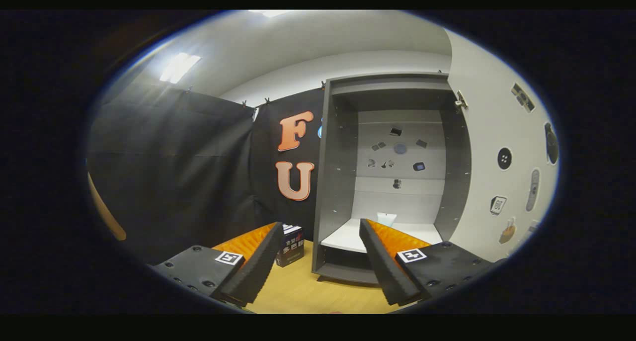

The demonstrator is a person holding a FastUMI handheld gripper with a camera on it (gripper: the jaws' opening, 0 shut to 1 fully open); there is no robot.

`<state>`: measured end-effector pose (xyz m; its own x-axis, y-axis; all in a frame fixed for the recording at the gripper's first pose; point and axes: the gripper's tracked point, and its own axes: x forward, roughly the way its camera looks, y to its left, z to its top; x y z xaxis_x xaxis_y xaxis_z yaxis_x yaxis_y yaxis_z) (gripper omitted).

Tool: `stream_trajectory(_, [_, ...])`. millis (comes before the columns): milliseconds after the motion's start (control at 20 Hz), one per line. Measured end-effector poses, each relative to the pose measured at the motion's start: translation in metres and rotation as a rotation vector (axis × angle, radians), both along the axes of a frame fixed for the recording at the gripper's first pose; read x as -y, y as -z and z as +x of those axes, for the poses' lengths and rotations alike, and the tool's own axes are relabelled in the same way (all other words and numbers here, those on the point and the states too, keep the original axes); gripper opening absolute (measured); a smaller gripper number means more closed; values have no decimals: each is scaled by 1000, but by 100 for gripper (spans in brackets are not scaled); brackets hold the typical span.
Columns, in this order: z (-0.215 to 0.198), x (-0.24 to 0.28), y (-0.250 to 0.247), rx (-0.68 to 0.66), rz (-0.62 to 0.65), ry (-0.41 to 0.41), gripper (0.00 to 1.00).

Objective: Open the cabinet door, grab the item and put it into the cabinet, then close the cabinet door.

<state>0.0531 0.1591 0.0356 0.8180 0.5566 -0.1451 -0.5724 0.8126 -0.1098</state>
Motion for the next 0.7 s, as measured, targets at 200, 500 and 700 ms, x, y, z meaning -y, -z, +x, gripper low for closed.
stream_trajectory(200, [-42, 44, -15, 25, -15, 71, 97])
stream_trajectory(500, [-97, 122, -32, 51, -10, 209, 97])
stream_trajectory(700, [-125, 172, -42, 73, 14, 338, 97])
